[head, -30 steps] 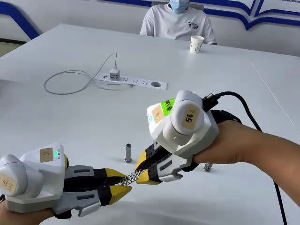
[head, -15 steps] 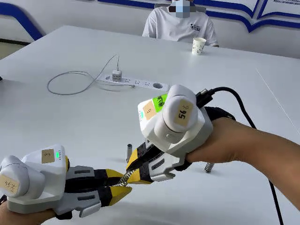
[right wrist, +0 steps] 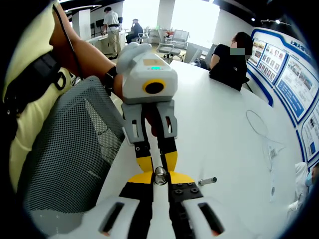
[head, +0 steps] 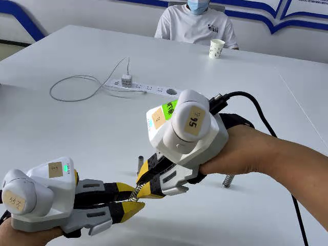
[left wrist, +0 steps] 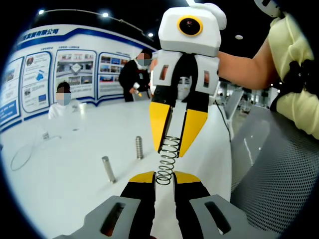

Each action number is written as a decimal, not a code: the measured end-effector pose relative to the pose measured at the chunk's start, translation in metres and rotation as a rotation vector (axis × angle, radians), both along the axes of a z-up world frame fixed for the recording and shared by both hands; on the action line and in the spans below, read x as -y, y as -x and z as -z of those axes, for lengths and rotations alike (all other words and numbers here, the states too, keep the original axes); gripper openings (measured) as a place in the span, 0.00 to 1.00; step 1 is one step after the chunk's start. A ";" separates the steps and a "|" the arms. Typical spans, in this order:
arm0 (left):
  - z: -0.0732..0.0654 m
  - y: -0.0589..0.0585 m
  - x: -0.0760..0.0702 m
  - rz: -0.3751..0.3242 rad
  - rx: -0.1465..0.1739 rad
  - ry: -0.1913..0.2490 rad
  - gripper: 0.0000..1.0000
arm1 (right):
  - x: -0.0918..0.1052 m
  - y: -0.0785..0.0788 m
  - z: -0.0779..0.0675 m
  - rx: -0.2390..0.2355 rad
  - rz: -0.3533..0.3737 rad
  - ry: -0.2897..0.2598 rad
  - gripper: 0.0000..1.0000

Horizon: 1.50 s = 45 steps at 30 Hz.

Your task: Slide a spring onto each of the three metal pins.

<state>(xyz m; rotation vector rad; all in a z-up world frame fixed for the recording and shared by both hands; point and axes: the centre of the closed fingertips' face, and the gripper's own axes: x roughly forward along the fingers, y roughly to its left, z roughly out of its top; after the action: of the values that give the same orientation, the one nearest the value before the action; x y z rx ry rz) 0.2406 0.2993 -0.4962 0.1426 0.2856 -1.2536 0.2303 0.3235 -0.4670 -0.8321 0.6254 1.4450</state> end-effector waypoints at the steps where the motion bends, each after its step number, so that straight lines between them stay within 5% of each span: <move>1: 0.000 0.000 0.000 0.000 0.000 0.000 0.15 | 0.000 -0.001 0.000 0.000 0.002 0.001 0.12; 34: 0.005 -0.015 -0.019 -0.105 -0.021 -0.004 0.51 | 0.020 -0.017 -0.001 0.012 0.050 0.064 0.12; 45: 0.004 -0.015 -0.020 -0.120 -0.023 -0.005 0.56 | 0.024 -0.024 -0.003 0.018 0.055 0.083 0.12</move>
<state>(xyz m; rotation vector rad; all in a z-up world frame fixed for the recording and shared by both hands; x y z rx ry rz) 0.2553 0.3194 -0.4998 0.1144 0.3127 -1.1357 0.2546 0.2991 -0.4637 -0.8847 0.6935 1.3681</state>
